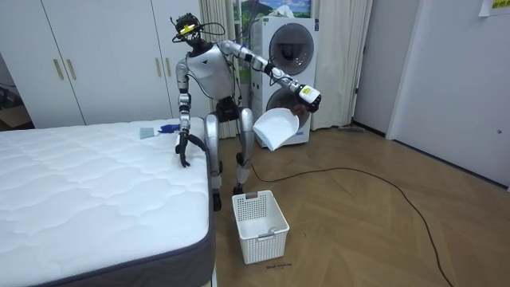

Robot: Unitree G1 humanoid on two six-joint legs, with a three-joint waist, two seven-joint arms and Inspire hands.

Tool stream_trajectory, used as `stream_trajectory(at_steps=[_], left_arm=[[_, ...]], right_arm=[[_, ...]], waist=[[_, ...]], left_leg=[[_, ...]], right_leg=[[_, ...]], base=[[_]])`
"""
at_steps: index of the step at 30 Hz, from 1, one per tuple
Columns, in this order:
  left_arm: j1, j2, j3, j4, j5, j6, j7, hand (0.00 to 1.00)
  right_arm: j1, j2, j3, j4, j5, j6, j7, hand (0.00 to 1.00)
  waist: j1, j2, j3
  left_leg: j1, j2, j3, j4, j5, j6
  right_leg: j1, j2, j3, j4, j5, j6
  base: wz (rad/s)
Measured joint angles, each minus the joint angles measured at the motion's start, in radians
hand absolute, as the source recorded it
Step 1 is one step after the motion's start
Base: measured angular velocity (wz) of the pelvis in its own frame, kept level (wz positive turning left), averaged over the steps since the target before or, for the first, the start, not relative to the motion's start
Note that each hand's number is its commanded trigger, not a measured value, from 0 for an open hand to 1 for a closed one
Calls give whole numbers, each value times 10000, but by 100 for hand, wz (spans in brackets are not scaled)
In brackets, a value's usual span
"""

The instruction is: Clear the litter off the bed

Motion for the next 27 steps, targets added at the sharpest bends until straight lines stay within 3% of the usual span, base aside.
stream_trajectory(at_steps=[11, 14, 17, 20, 21, 22, 24, 27], left_arm=[[-490, 0, -297, -232, 88, -17, -38, 100], [-483, -2, -296, -312, 46, -36, 335, 100], [-465, -1, -289, -308, -38, -193, 847, 100], [109, -5, 42, -668, -63, -472, 1392, 100], [505, -10, 311, -1109, -37, -561, 1622, 100], [716, -16, 431, -1305, 9, -615, 1735, 100], [1619, -95, 929, -2091, 118, -818, 2132, 100], [2297, -139, 968, -2868, 240, -921, 2330, 100]], right_arm=[[12, -75, 0, 45, 754, -30, -23, 0], [64, -72, 26, 43, 758, -121, -86, 0], [59, -62, 166, 92, 1054, -135, -168, 0], [239, -56, 396, 181, 1130, -204, -230, 0], [375, -20, 403, 349, 1087, -287, -253, 0], [387, 7, 419, 503, 1076, -339, -253, 0], [592, 27, 526, 612, 1096, -263, -345, 0], [918, 15, 683, 952, 1138, 14, -629, 0]], waist=[[-15, -26, 18], [-31, -99, 63], [123, -314, 152], [274, -662, 68], [464, -862, 4], [586, -924, -13], [1020, -1363, -123], [1161, -1634, -192]], left_leg=[[0, 0, 12, -42, -1, 0], [-1, 19, 17, -20, -2, 1], [-39, 168, 64, 152, -116, -20], [20, 304, 79, 177, -188, -87], [76, 413, 124, 135, -228, -139], [115, 488, 129, 132, -256, -170], [371, 672, 136, 153, -456, -272], [780, 802, -193, 309, -754, -323]], right_leg=[[2, 21, 56, 31, -27, -5], [27, 25, 49, 16, -32, -2], [35, 223, 163, -80, -5, -22], [41, 524, 435, -318, 90, -58], [79, 737, 613, -502, 196, -83], [139, 816, 627, -620, 263, -102], [394, 1161, 945, -926, 397, -134], [1055, 1368, 896, -1326, 433, -110]], base=[[1], [0], [-14], [-26], [-40], [-63], [-69], [-25]])
